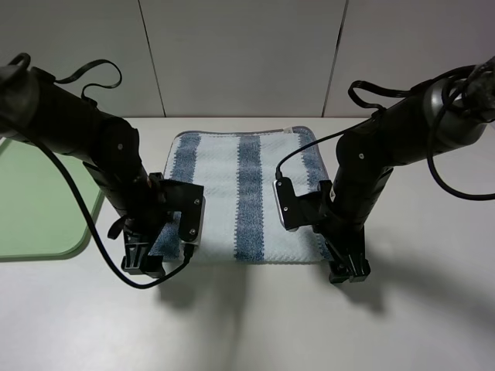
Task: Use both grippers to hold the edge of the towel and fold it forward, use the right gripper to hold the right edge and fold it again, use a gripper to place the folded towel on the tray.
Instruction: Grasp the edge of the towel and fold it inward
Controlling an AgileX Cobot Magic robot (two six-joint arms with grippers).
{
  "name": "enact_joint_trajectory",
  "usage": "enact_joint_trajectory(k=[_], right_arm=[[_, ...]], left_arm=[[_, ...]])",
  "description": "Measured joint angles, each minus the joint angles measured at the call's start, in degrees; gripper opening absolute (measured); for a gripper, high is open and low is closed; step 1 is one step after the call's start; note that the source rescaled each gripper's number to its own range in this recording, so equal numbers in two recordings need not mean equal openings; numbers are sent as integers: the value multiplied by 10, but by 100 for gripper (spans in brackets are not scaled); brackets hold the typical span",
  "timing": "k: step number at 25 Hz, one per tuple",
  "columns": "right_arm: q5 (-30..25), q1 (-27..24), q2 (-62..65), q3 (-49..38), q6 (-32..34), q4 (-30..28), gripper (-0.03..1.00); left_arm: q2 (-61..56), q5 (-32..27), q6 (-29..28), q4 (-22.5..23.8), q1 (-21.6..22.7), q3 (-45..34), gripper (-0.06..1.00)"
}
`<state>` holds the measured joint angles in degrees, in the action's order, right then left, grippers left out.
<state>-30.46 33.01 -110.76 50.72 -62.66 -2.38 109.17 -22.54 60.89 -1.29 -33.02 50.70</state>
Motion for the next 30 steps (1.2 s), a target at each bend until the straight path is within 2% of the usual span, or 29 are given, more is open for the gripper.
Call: enact_joint_trajectory(k=[6,13,15,18,20,24,30], right_arm=[[1,0,0,0,0,5,100],[1,0,-1,0,0,13,100],[1,0,-1,0,0,13,100],[1,0,-1,0,0,14,98],[2,0,-1,0,0,17,91],[9,0,-1,0,0,19,71],[23,0,-1,0,0,24,34]], left_arm=[[19,11,4,1,-34,1,99],[27,2,3,2,-40,6,98],[27,0,2,2,-40,7,94],[27,-1,2,-1,-41,7,83],[27,1,1,-2,-41,7,73],[27,6,1,-2,-41,7,51],[29,17,1,0,-42,7,21]])
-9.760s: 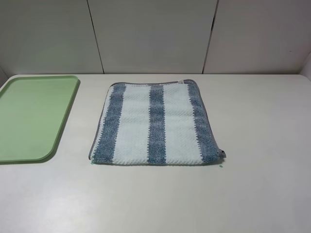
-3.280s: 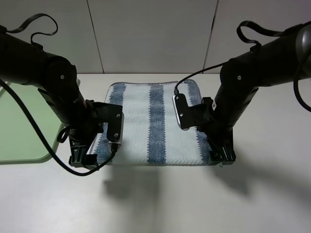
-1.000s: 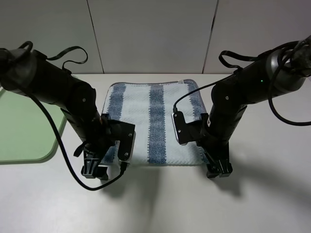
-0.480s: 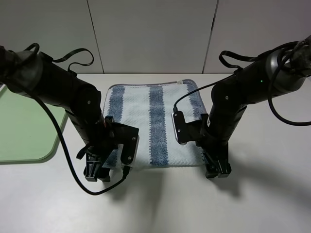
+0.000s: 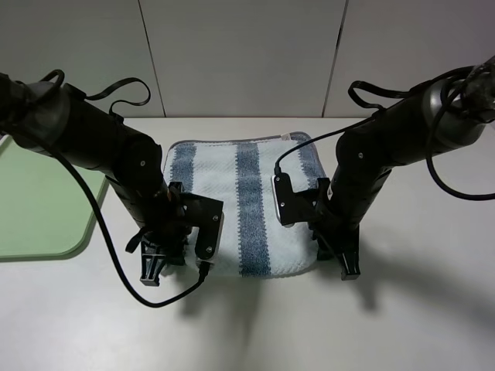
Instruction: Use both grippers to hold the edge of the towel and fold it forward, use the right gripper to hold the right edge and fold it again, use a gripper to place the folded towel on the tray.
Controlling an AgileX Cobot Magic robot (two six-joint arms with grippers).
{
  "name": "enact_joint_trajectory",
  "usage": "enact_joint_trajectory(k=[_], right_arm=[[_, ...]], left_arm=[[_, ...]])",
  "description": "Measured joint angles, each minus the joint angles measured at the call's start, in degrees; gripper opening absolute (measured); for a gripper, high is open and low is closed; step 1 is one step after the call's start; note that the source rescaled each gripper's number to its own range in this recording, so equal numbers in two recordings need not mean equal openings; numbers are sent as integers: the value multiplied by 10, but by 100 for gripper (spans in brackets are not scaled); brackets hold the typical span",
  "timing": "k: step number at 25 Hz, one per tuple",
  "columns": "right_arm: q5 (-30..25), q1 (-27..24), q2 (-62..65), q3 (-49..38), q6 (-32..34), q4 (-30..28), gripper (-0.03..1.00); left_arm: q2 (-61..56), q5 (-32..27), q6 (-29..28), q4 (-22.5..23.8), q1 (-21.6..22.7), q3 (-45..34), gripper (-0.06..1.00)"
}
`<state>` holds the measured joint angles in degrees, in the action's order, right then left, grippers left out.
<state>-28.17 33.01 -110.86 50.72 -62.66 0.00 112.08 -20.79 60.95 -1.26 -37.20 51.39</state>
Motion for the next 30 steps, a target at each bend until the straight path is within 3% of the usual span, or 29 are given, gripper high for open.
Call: enact_joint_trajectory(k=[3,5,15,22,30], right_arm=[[6,0,-1,0,0,0,12],[8,0,-1,0,0,0,1],[0,0,4,0,0,0,0],[-57,0,37,-1,0,7,0],[-83,0,90,-1,0,29,0]], left_arm=[[1,6,0,5,0,0,6],[1,8,0,7,0,0,2],[-5,-2,0,7,0,1,0],[-41,-65,0,0,-12,-5,0],[-85,-113,0,1,-13,-5,0]])
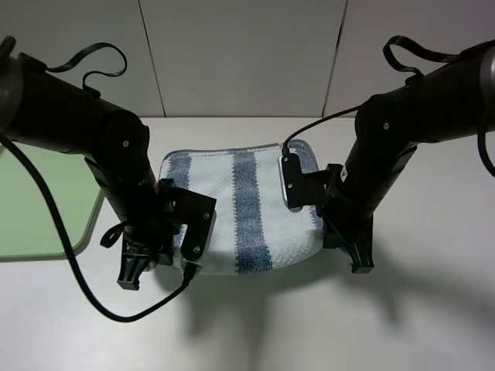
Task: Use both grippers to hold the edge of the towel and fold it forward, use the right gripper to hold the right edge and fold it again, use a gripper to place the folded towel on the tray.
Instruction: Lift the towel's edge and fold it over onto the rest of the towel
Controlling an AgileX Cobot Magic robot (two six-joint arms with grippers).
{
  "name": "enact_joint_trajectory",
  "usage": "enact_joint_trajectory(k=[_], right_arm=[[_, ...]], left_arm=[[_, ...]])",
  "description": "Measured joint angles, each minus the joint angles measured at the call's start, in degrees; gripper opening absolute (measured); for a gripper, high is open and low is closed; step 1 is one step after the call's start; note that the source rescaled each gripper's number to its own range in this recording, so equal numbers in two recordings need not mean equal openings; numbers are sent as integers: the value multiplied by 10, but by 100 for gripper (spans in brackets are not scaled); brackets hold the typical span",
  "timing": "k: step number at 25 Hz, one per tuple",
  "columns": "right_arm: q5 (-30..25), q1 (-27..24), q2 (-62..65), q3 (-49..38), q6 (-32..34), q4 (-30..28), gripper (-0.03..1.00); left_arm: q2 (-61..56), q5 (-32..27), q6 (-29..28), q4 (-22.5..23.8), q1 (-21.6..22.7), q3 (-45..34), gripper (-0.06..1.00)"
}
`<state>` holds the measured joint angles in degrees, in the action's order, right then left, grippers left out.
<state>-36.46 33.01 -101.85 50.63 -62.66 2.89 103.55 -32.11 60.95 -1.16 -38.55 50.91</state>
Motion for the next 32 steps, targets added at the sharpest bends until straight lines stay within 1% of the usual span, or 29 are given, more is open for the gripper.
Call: enact_joint_trajectory(k=[8,15,21,28,32], right_arm=[[-44,0,23,0,0,7,0],[-69,0,24,0,2,46,0],[-92,0,48,0,44,53,0],[-140,0,98,0,92,55,0],[-172,0,120,0,101,57,0]], left_arm=[[-45,-35,0,-1,-1,0,0],[-77,-78,0,-1,-1,0,0],[-91,-100,0,-4,-1,0,0],[-96,-117,0,-40,-1,0,0],[-110,-129,0,-49,-1,0,0]])
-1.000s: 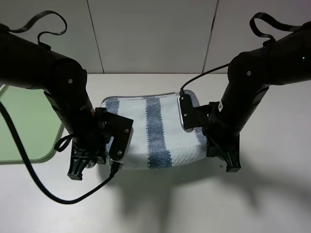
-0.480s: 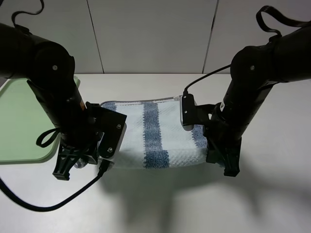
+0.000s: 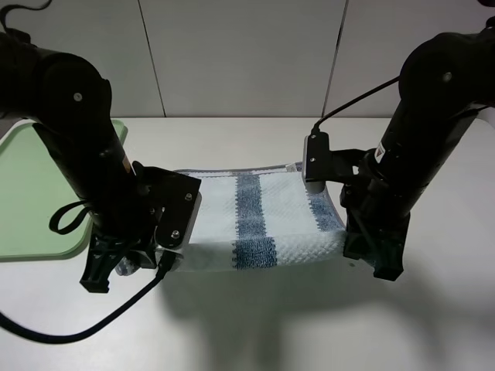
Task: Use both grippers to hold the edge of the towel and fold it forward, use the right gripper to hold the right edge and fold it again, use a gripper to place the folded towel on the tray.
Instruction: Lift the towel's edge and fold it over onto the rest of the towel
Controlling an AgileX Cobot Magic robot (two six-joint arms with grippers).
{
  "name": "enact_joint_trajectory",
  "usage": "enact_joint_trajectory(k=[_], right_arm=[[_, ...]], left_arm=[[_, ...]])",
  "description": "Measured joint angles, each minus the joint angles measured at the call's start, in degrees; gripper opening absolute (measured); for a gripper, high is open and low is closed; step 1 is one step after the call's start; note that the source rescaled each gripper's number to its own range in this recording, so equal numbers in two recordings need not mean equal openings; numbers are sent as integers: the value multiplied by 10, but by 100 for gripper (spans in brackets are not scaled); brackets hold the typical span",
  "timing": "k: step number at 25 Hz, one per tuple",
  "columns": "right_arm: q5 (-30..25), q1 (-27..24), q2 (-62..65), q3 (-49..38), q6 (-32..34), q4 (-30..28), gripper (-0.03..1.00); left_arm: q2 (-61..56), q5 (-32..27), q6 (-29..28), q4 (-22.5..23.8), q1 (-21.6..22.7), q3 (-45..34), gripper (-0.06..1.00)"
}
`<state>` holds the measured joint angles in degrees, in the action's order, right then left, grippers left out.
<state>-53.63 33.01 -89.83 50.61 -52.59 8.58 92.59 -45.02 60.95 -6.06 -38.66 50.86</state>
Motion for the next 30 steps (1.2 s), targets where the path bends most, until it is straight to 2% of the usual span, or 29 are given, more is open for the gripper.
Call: enact_joint_trajectory(k=[9,17,20,25,30], right_arm=[[-42,0,56,0,24,2,0],[-99,0,82,0,44,2,0],[-113,0,99,0,51,2,0],[-109,0,111,0,52,-14,0],[-63,0,111,0,52,-42,0]], left_arm=[[-33,-37,0,-44,-2,0,0],[-45,-60,0,-47,-51,0,0],[-45,-60,0,-48,-53,0,0],[-45,-50,0,-40,-53,1,0],[-45,-16,-1,-11,-53,1,0]])
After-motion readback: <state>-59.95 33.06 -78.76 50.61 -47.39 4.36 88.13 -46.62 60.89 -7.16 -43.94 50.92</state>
